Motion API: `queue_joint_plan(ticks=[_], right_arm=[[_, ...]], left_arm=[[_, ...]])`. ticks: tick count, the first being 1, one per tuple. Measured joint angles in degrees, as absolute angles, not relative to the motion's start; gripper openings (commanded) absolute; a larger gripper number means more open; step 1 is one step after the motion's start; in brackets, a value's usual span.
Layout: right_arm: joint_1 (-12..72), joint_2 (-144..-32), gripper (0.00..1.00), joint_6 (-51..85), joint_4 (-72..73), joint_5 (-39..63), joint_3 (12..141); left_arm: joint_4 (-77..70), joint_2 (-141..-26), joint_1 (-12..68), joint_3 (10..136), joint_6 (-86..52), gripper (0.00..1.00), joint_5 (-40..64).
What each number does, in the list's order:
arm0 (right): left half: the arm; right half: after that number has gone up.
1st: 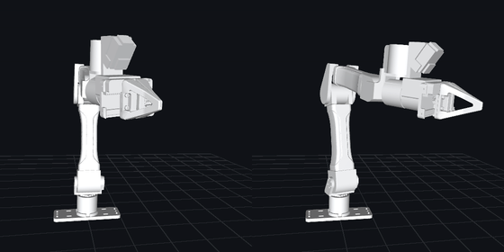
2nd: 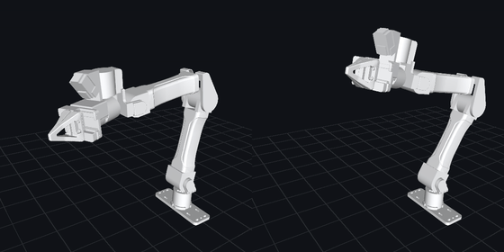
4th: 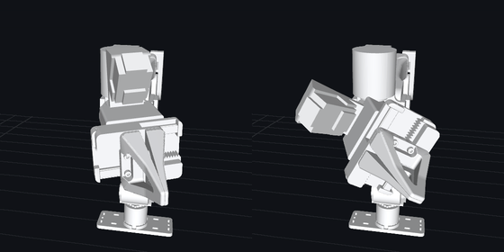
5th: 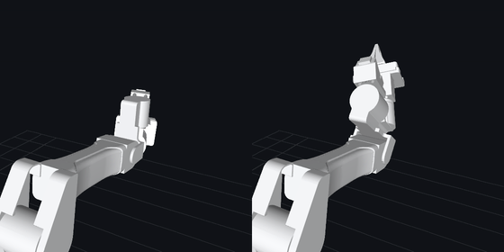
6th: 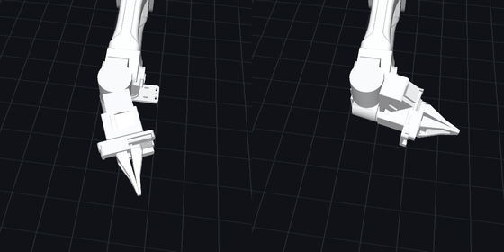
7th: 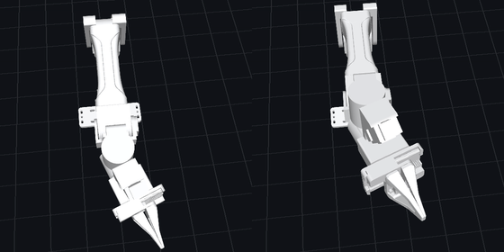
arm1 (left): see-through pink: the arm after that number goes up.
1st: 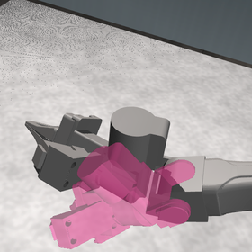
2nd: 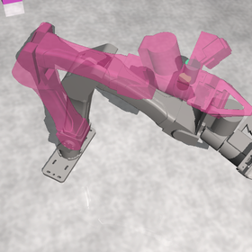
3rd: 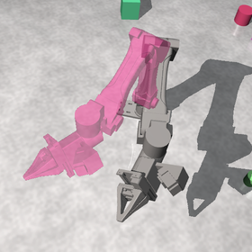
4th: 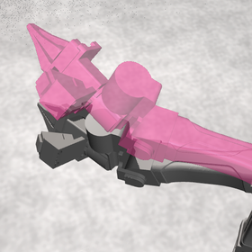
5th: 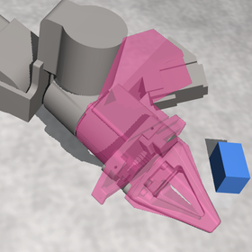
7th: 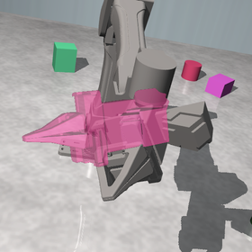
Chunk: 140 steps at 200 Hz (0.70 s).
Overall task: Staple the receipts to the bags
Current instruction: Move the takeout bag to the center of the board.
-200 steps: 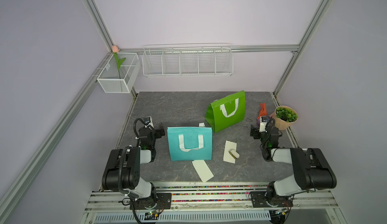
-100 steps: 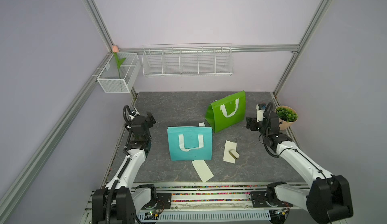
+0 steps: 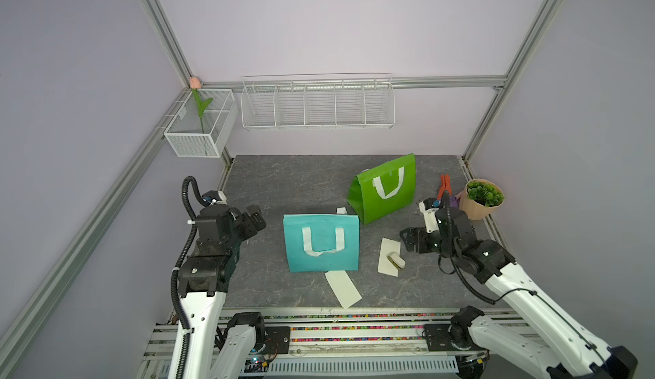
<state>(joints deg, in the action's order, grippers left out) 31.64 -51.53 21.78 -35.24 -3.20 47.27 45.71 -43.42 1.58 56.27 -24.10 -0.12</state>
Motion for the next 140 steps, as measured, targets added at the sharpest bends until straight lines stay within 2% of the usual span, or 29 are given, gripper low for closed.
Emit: queue_joint_plan(ticks=[29,72,110,140], right_arm=[[39.4,-54.2,0.95,22.1,-33.0,-1.0,44.6],[49.5,-68.6,0.91,19.7,-23.1,-0.5,42.9],[53.1,-78.6,0.90,19.3,-12.6,-0.9,42.6],[54.0,-89.8,0.89,19.3,-7.9,-3.3,47.4]], left_arm=[[51.2,-42.9,1.6,54.8,-24.8,0.99,8.6],[56.0,-40.7,1.6,50.0,-24.9,1.00,16.5],[55.0,-41.1,2.0,47.2,-27.2,1.00,21.6],[50.5,-40.8,3.1,43.2,-31.3,0.99,22.5]])
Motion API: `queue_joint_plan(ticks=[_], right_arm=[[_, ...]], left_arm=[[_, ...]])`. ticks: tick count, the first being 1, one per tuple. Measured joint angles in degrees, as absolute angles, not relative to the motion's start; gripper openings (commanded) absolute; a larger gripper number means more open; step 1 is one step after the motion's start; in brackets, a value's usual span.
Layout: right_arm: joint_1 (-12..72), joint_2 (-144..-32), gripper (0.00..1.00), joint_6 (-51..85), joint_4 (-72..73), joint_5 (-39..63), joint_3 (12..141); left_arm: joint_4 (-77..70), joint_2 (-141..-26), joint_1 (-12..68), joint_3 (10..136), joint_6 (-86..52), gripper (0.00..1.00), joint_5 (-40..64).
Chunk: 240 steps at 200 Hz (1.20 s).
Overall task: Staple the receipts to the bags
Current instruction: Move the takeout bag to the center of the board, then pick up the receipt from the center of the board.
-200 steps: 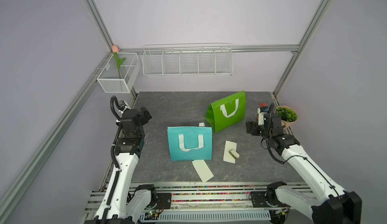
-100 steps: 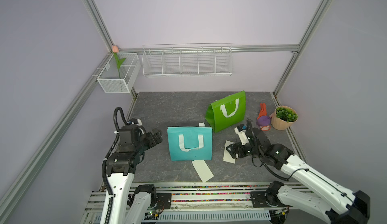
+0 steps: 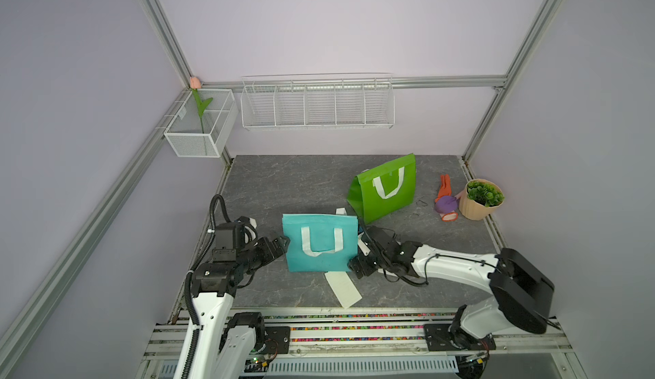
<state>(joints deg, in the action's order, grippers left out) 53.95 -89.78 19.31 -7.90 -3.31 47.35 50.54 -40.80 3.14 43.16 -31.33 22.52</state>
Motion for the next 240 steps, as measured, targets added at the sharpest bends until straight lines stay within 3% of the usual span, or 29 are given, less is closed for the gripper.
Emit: queue_joint_plan(ticks=[64,121,141,174,201,230,240], right_arm=[[54.1,-104.2,0.89,19.4,-3.7,-6.0,61.5],[54.3,-96.3,0.89,19.5,-9.0,-4.8,57.8],[55.8,-92.3,0.89,19.7,-12.3,-5.1,56.9],[58.5,-87.3,0.93,21.2,-13.1,-4.7,51.8],[58.7,-86.6,1.00,22.9,-12.9,-4.5,47.0],[59.5,-86.5,0.89,24.9,-11.0,-3.5,42.5],[59.9,-86.5,0.81,25.8,-10.0,-3.2,41.5]], left_arm=[[43.2,-42.5,9.3,37.2,-37.2,0.99,20.8],[45.7,-36.0,15.0,35.0,-41.8,0.99,20.7],[46.1,-34.3,21.0,33.8,-46.0,0.99,19.1],[41.5,-34.8,38.9,29.6,-56.7,1.00,11.9],[33.5,-39.1,45.5,24.5,-63.9,0.86,8.7],[23.9,-46.5,46.0,20.9,-68.6,0.70,7.3],[19.8,-48.3,46.0,19.2,-69.7,0.64,7.3]])
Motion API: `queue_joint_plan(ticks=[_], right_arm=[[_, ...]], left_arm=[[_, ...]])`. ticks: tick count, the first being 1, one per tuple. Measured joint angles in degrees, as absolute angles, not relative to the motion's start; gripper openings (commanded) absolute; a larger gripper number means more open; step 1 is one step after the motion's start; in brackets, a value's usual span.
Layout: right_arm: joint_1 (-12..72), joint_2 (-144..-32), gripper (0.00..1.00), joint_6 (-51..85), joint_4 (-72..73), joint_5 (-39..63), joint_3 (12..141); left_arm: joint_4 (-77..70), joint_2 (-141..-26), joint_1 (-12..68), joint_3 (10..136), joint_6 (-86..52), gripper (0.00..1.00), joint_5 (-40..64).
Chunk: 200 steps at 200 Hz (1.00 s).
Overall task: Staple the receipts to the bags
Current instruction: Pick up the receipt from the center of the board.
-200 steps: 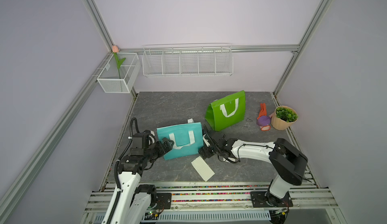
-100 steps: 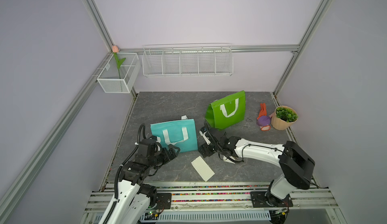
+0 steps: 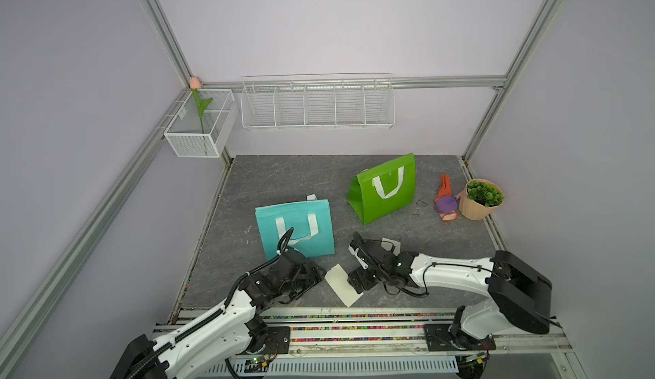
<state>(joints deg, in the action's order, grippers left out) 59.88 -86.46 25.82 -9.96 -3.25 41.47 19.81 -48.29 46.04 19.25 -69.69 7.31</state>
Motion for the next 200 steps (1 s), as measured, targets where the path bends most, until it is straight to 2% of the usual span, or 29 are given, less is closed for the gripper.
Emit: queue_joint_plan(ticks=[24,70,79,113,146,157,187,200], right_arm=[[60.6,-86.5,0.75,27.2,-7.3,-2.9,40.2],[61.4,-88.6,0.73,29.4,-1.9,-2.7,39.3],[61.5,-88.9,0.71,29.6,-0.9,-2.7,39.3],[61.6,-90.2,0.64,30.4,1.9,-2.8,39.3],[61.6,-91.4,0.61,30.9,3.6,-2.9,39.7],[61.6,-91.7,0.59,30.9,3.8,-3.0,39.9],[61.7,-92.2,0.56,31.3,3.9,-3.4,40.2],[61.7,-92.4,0.56,31.4,4.0,-3.4,40.3]], left_arm=[[14.2,-51.8,46.1,17.2,-71.7,0.60,6.6],[7.9,-54.0,46.2,17.2,-72.5,0.56,4.5],[6.9,-55.5,46.2,17.2,-72.8,0.51,4.5],[3.7,-59.4,46.2,16.8,-73.3,0.45,4.5],[1.0,-63.0,46.2,16.3,-73.5,0.43,5.1],[-0.8,-64.2,46.2,16.3,-73.6,0.37,5.5],[-4.1,-66.6,46.2,16.2,-73.9,0.36,6.3],[-5.2,-67.5,46.3,16.2,-74.0,0.28,6.6]])
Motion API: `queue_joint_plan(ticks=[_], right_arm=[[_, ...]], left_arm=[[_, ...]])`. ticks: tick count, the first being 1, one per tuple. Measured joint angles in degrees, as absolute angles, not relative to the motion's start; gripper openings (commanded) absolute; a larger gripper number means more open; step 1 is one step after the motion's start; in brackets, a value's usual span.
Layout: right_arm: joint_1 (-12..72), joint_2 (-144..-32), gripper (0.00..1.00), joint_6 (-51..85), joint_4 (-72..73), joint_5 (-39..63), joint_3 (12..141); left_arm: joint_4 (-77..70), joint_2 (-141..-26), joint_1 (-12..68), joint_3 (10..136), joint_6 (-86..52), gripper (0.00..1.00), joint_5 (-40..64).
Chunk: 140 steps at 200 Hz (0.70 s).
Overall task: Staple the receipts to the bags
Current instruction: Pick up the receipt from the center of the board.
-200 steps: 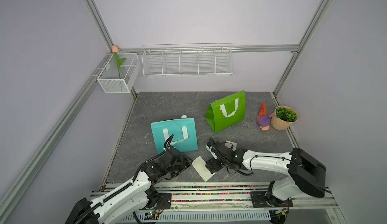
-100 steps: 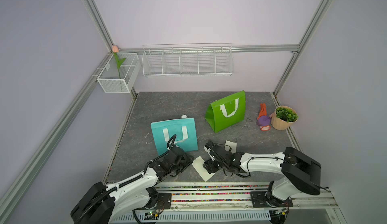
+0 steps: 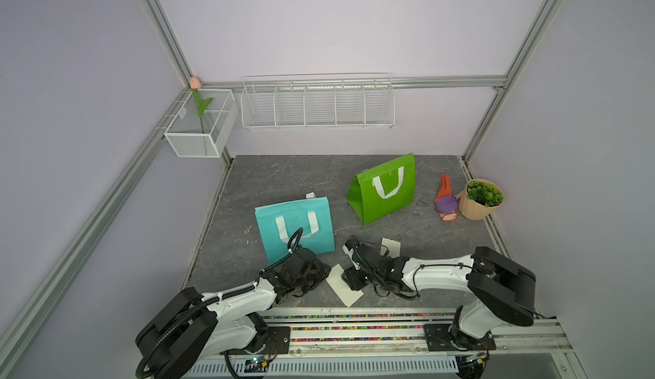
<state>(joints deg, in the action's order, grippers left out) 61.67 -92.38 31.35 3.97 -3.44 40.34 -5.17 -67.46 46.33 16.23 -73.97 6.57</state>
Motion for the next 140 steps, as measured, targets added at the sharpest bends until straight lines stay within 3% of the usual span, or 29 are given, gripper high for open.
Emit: queue_joint_plan(ticks=[82,101,140], right_arm=[[61.7,-93.9,0.55,31.8,5.1,-3.8,41.4],[61.7,-94.1,0.55,32.0,5.7,-3.8,41.4],[61.7,-94.5,0.53,32.2,6.6,-3.8,41.4]], left_arm=[[-3.0,-66.5,47.0,15.8,-73.5,0.21,7.4],[-2.3,-66.3,47.0,15.8,-72.9,0.15,7.3],[-3.0,-66.9,47.0,15.9,-72.0,0.22,7.1]])
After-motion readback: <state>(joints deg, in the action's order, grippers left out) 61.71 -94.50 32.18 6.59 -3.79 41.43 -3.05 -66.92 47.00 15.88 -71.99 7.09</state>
